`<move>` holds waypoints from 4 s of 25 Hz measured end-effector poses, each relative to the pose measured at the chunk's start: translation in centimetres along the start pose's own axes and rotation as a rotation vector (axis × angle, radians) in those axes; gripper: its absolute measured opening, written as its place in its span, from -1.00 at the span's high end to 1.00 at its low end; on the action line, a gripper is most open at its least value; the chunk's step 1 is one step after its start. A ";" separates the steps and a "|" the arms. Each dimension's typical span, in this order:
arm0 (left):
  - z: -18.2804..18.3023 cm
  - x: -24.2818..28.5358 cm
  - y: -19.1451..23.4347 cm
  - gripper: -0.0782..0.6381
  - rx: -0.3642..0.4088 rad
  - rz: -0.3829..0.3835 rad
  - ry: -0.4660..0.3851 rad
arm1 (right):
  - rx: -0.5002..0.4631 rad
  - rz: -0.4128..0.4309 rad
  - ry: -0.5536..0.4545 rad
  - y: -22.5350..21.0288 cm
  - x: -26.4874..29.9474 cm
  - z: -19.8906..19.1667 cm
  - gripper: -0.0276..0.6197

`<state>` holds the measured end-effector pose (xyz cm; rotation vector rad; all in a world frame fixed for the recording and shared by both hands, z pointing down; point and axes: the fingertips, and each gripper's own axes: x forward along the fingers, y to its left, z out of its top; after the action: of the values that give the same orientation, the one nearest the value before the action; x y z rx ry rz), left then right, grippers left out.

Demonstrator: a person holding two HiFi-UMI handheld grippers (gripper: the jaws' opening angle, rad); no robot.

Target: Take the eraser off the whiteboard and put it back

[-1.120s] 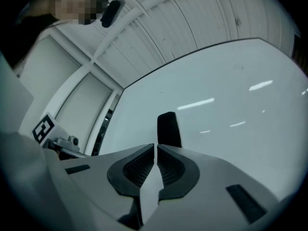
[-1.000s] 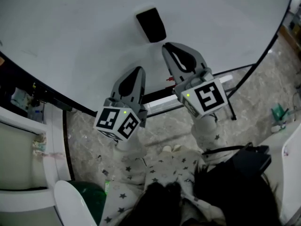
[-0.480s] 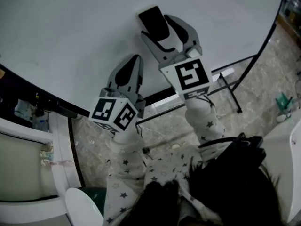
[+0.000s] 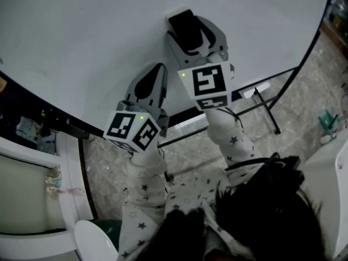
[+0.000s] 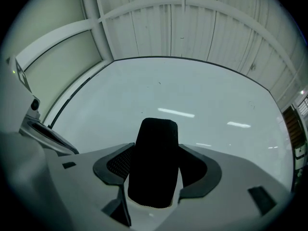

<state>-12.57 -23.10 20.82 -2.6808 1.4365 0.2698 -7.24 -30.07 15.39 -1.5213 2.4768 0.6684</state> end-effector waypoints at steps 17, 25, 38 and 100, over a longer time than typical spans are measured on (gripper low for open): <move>-0.4 0.5 0.4 0.78 -0.014 -0.011 0.003 | 0.078 0.053 0.012 0.6 -0.3 -0.2 0.11; -0.5 0.2 1.5 0.78 -0.041 -0.003 0.005 | 0.132 0.109 -0.010 1.5 -1.2 0.4 0.11; -2.1 1.5 -3.9 0.78 -0.076 -0.042 0.043 | 0.285 0.182 0.020 -1.1 -7.1 -2.2 0.11; -1.7 1.0 -1.3 0.78 -0.095 -0.020 0.043 | 0.229 0.183 -0.031 0.5 -2.9 -0.5 0.11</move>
<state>-10.82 -23.45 22.27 -2.7911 1.4433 0.2873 -6.30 -27.76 17.03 -1.2064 2.5862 0.4113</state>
